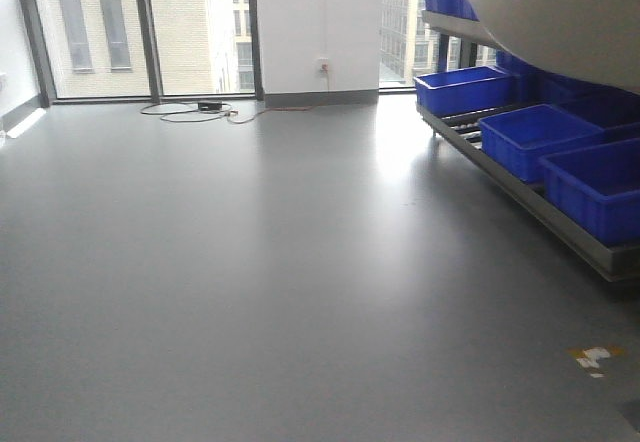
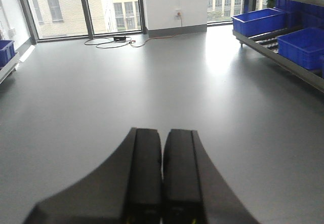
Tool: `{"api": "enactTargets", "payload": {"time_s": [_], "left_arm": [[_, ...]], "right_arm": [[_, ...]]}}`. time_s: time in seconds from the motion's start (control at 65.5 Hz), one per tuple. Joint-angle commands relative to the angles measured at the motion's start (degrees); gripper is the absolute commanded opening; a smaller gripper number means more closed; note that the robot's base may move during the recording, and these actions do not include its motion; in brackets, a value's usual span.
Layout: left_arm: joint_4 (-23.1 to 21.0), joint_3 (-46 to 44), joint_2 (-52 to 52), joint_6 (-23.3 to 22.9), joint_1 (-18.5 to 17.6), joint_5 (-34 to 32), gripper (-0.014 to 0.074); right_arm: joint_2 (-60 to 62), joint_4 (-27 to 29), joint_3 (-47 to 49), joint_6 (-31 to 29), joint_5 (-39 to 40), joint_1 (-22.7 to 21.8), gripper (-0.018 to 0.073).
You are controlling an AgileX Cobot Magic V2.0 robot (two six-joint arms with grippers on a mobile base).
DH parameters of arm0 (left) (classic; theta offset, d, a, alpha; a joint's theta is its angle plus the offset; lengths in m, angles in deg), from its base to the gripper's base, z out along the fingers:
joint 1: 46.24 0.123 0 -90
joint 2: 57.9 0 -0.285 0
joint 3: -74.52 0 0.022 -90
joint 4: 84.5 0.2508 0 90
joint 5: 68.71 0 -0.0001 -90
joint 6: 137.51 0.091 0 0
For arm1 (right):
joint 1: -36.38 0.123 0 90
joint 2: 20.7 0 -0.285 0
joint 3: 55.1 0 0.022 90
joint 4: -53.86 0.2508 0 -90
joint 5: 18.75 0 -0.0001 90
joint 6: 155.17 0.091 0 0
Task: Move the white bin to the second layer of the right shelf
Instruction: 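Drive toward the windows carrying the white bin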
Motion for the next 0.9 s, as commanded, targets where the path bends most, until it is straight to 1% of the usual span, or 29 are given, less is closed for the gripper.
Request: {"api": "enactTargets", "payload": {"time_s": [0.0,0.885], "left_arm": [[0.00,2.11,-0.18,-0.18,-0.23,-4.93,0.0085],[0.00,2.11,-0.18,-0.18,-0.23,-4.93,0.0085]], "right_arm": [[0.39,0.31,1.67,-0.11,5.82,-0.44,0.0056],[0.39,0.31,1.67,-0.11,5.82,-0.44,0.0056]]}}
